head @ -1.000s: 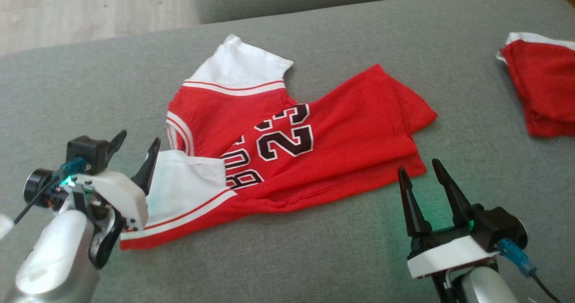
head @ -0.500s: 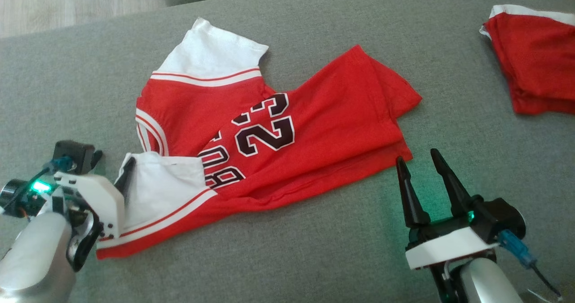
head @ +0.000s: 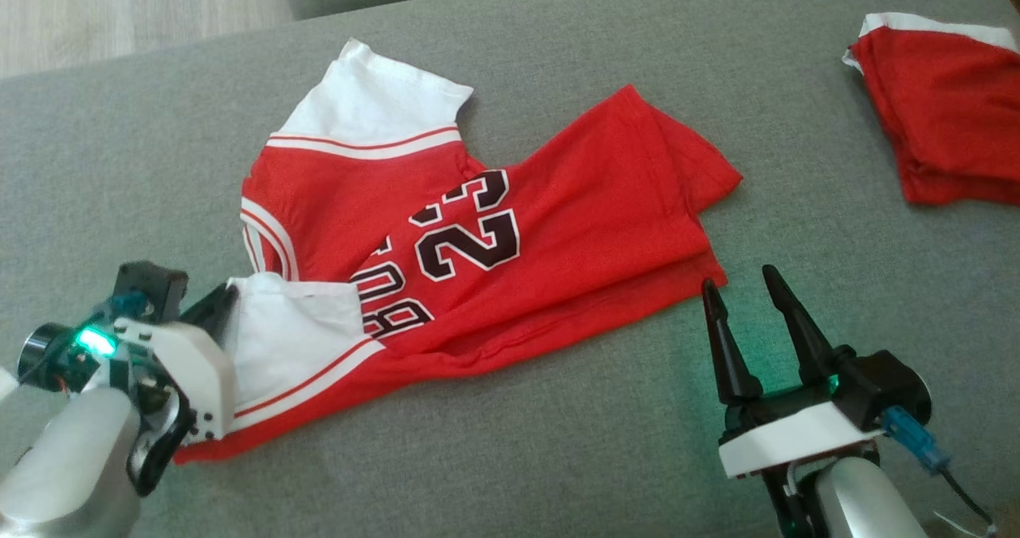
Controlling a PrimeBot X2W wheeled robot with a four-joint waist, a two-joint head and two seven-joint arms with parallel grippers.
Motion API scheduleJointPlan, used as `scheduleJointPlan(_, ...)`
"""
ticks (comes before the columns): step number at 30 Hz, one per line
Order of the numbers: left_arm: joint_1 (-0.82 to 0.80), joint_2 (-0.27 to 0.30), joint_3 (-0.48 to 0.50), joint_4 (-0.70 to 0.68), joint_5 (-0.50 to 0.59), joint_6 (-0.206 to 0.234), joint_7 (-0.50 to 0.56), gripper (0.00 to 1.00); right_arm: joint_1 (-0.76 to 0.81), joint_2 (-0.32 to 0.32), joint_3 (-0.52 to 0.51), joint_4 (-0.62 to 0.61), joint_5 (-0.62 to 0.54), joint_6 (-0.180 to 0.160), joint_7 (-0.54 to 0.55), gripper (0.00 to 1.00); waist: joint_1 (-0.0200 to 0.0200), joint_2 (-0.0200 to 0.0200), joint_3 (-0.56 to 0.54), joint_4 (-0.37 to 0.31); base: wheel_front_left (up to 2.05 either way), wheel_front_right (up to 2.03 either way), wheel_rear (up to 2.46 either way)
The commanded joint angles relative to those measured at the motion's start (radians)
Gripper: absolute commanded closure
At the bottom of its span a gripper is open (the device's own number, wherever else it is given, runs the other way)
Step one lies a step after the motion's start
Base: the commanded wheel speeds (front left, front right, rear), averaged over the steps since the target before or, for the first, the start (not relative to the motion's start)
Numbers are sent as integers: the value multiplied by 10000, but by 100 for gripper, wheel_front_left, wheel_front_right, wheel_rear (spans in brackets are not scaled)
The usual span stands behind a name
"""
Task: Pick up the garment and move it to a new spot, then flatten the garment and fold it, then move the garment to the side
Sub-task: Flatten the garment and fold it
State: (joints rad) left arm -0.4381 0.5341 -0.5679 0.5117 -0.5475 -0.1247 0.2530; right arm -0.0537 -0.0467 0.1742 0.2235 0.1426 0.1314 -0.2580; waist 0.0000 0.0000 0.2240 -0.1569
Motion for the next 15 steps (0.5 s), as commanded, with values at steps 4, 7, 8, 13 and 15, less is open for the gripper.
scheduleJointPlan(4,-127,556,327,-313,78,-43,-809,100,-297,-35,186,-199,15,-7,-38,0,0,0,-150,52,0,0,0)
scheduleJointPlan(7,-123,666,429,-531,227,50,-1453,100,-270,-35,163,-166,-9,-7,-38,0,0,0,-217,109,0,0,0)
scheduleJointPlan(8,-112,684,462,-635,258,91,-1630,100,-260,-35,157,-130,-17,-7,-38,0,0,0,-241,139,0,0,0)
scheduleJointPlan(13,13,754,621,-1512,381,392,-2283,100,-227,-41,-55,44,-69,-7,-38,0,0,0,-342,392,0,0,0)
scheduleJointPlan(15,88,804,645,-1980,483,565,-2425,100,-216,-41,-189,189,130,-7,-38,0,0,0,-367,521,0,0,0)
